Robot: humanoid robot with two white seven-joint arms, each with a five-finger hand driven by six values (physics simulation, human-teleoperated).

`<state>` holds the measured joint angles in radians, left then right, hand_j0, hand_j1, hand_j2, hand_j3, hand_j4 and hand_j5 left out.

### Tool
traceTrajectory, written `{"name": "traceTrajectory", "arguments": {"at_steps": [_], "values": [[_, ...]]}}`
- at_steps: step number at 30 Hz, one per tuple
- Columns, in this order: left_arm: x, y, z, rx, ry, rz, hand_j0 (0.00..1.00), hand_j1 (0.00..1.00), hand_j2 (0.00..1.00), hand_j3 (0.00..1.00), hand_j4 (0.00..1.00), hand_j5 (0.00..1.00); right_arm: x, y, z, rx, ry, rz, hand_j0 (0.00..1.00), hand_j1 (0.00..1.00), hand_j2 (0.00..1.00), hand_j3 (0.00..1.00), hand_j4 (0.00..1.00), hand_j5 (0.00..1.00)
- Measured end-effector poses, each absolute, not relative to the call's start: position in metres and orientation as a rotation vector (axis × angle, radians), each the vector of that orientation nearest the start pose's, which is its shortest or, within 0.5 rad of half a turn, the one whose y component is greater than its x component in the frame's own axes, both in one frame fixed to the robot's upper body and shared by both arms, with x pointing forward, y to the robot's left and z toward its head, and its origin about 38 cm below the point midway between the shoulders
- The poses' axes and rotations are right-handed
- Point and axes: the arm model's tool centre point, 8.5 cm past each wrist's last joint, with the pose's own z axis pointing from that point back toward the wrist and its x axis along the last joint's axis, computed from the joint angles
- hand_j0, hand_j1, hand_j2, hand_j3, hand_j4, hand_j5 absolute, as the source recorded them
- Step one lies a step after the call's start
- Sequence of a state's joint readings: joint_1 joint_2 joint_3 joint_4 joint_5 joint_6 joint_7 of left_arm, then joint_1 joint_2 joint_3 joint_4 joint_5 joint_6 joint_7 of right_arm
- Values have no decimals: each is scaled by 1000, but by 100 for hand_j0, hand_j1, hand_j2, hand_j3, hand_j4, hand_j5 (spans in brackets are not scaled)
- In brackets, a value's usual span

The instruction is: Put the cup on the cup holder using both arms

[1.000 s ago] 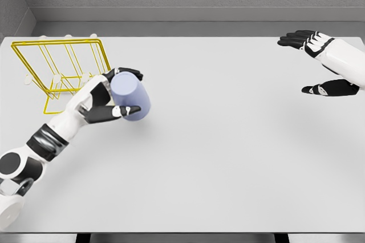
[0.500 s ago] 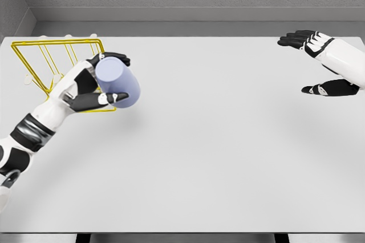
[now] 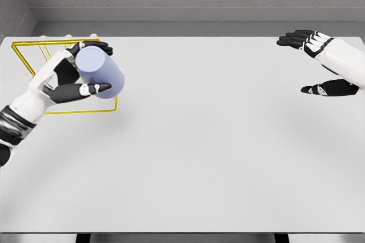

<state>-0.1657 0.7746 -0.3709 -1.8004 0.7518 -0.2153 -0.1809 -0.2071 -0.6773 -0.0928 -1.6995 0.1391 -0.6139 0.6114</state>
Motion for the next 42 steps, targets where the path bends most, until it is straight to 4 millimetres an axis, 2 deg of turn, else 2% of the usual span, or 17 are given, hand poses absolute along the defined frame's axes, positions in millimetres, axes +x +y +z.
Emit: {"name": "traceTrajectory", "arguments": {"at_steps": [16,34,42], "values": [[366,316,220,-388,-1783,-574,72,72,72,72,72,72,367,-353,271,-433,-1884,1575,100,100,100,100,100,100],[370,330,223,-354,-1785,-542,72,72,72,72,72,72,367,-353,271,-431,-1884,1575,100,100,100,100,100,100],[372,336,215,-339,-1769,-521,74,74,74,74,74,74,367,-353,271,-431,-1884,1574,100,100,100,100,100,100]]}}
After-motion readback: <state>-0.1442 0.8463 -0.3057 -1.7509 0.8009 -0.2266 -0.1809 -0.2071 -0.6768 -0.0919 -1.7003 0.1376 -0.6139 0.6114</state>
